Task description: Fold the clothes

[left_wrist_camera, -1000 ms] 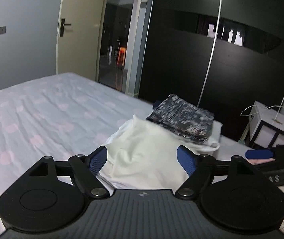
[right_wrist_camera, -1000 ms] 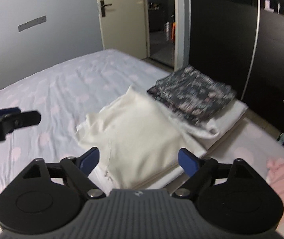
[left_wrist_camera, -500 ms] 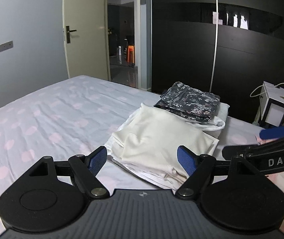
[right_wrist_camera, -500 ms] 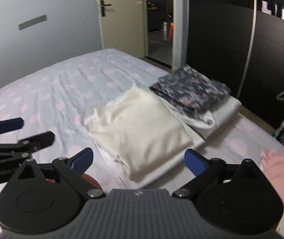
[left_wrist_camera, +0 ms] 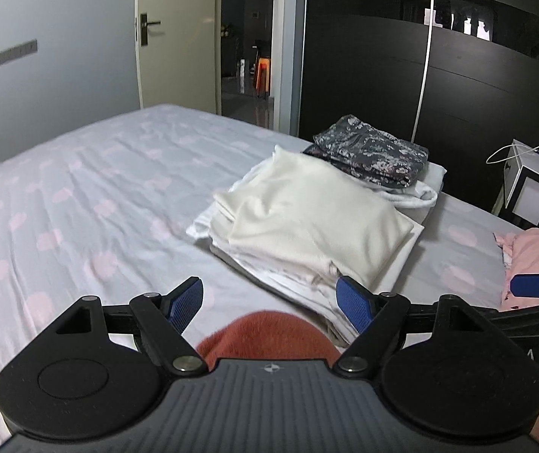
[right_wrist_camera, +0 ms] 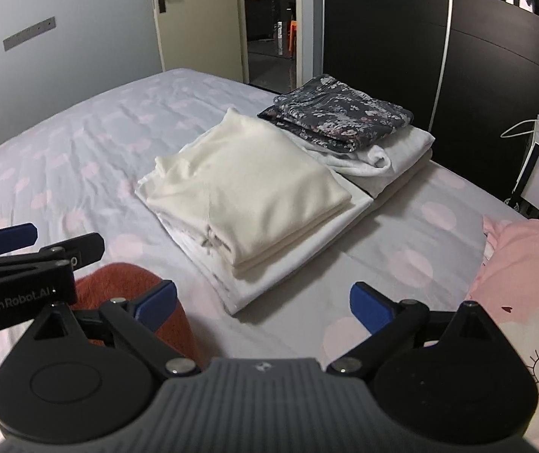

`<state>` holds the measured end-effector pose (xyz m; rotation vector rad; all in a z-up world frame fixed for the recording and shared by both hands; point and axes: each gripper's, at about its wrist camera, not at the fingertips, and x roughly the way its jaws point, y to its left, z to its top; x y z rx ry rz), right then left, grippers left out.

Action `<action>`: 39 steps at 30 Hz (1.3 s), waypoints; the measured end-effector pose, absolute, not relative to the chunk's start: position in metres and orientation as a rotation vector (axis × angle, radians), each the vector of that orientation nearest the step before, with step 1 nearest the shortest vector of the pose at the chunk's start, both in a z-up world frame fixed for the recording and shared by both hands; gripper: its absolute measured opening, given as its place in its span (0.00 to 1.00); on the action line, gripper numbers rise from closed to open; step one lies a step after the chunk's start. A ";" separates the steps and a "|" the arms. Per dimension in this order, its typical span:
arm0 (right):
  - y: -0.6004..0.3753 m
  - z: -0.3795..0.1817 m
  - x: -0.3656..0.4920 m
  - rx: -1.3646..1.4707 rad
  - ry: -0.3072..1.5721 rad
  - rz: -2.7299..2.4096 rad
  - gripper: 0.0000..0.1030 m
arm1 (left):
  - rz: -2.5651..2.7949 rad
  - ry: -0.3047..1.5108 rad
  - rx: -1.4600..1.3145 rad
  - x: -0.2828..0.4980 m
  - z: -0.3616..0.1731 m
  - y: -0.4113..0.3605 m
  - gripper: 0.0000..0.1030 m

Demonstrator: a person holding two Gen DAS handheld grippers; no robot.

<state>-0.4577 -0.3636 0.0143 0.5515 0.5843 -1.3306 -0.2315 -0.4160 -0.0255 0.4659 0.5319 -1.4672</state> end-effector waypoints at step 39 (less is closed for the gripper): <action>-0.348 0.010 -0.443 0.503 0.576 -1.309 0.96 | -1.532 0.574 0.428 -0.239 -0.020 -0.414 0.73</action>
